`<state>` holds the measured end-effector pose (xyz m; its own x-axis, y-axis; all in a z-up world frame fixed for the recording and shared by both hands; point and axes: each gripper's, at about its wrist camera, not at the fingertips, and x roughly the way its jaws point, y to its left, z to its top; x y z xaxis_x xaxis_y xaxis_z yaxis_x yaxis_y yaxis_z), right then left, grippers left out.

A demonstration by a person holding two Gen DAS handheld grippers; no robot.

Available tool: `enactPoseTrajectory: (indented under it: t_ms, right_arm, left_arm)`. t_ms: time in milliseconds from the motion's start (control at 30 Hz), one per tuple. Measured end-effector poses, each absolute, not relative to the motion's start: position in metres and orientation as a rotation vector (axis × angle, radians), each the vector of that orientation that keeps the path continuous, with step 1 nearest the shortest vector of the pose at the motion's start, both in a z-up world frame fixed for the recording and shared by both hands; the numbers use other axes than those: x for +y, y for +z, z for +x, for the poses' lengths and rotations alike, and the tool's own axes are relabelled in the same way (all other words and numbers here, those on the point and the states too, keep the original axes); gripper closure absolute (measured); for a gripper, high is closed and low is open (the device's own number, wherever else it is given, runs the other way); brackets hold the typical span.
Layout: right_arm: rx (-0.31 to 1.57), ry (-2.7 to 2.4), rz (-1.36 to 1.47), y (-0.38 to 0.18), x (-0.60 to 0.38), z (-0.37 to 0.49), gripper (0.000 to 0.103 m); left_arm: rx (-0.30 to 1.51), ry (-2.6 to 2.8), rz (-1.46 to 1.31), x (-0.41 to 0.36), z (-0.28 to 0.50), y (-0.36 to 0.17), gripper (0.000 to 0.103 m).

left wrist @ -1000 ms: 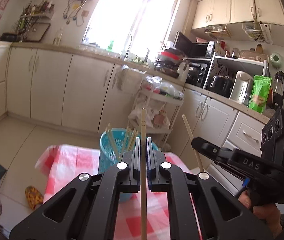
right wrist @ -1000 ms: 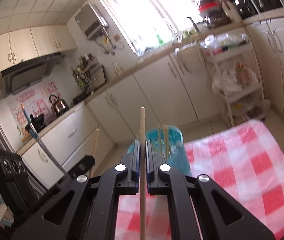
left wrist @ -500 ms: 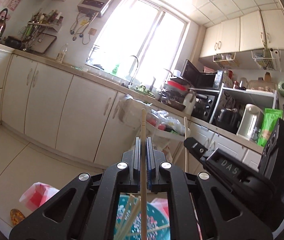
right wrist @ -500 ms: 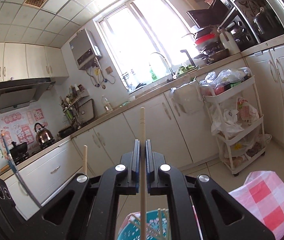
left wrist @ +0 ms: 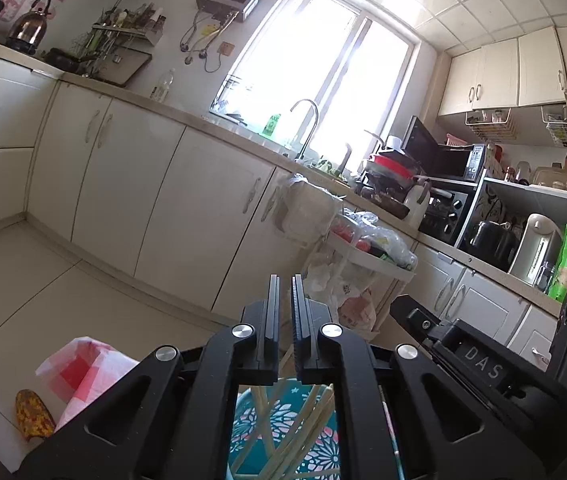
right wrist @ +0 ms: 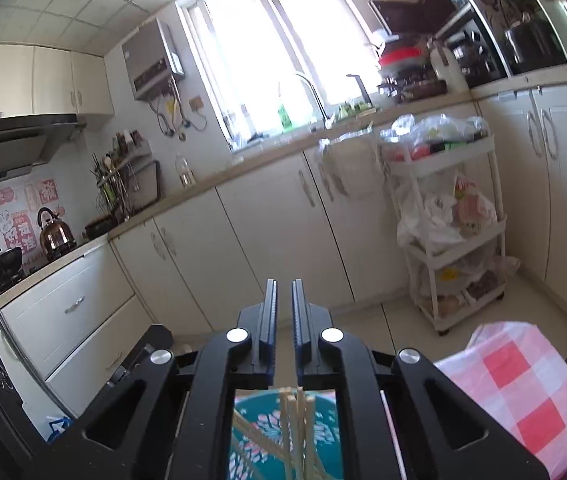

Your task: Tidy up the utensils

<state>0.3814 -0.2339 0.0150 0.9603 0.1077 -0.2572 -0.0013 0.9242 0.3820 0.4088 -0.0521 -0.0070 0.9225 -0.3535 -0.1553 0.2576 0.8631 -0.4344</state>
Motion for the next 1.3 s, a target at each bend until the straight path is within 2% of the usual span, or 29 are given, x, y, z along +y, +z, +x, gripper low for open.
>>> enactPoseTrajectory:
  t_ms: [33, 133, 233, 300, 333, 433, 500, 633, 733, 967, 1300]
  right_arm:
    - [0.293, 0.054, 0.404, 0.012, -0.238, 0.378, 0.082]
    - [0.318, 0.051, 0.427, 0.005, -0.247, 0.363, 0.078]
    - [0.358, 0.045, 0.44, -0.003, -0.257, 0.333, 0.068]
    - [0.388, 0.037, 0.439, -0.007, -0.262, 0.309, 0.055]
    - [0.4, 0.027, 0.429, -0.009, -0.264, 0.296, 0.045]
    - [0.452, -0.005, 0.369, -0.017, -0.266, 0.251, 0.038]
    - [0.498, -0.015, 0.339, -0.023, -0.265, 0.229, 0.034]
    - [0.573, -0.042, 0.272, -0.031, -0.261, 0.187, 0.025]
    - [0.602, -0.046, 0.253, -0.034, -0.259, 0.163, 0.022]
    - [0.648, -0.025, 0.226, -0.029, -0.243, 0.123, 0.011]
    - [0.691, 0.0, 0.204, -0.029, -0.233, 0.08, 0.008]
  left_arm:
    - [0.25, -0.324, -0.414, -0.052, 0.407, -0.01, 0.098]
    - [0.287, -0.321, -0.383, -0.051, 0.394, -0.014, 0.09]
    - [0.331, -0.318, -0.356, -0.049, 0.371, -0.015, 0.071]
    - [0.354, -0.276, -0.333, -0.049, 0.35, -0.013, 0.044]
    - [0.36, -0.268, -0.317, -0.05, 0.338, -0.012, 0.042]
    - [0.383, -0.252, -0.238, -0.055, 0.301, -0.007, 0.032]
    - [0.411, -0.24, -0.195, -0.057, 0.277, -0.005, 0.02]
    - [0.457, -0.195, -0.128, -0.054, 0.236, -0.004, 0.012]
    - [0.491, -0.157, -0.113, -0.045, 0.207, -0.004, 0.008]
    - [0.55, -0.119, -0.08, -0.022, 0.152, -0.002, 0.008]
    - [0.624, -0.055, -0.037, -0.005, 0.094, -0.001, 0.008]
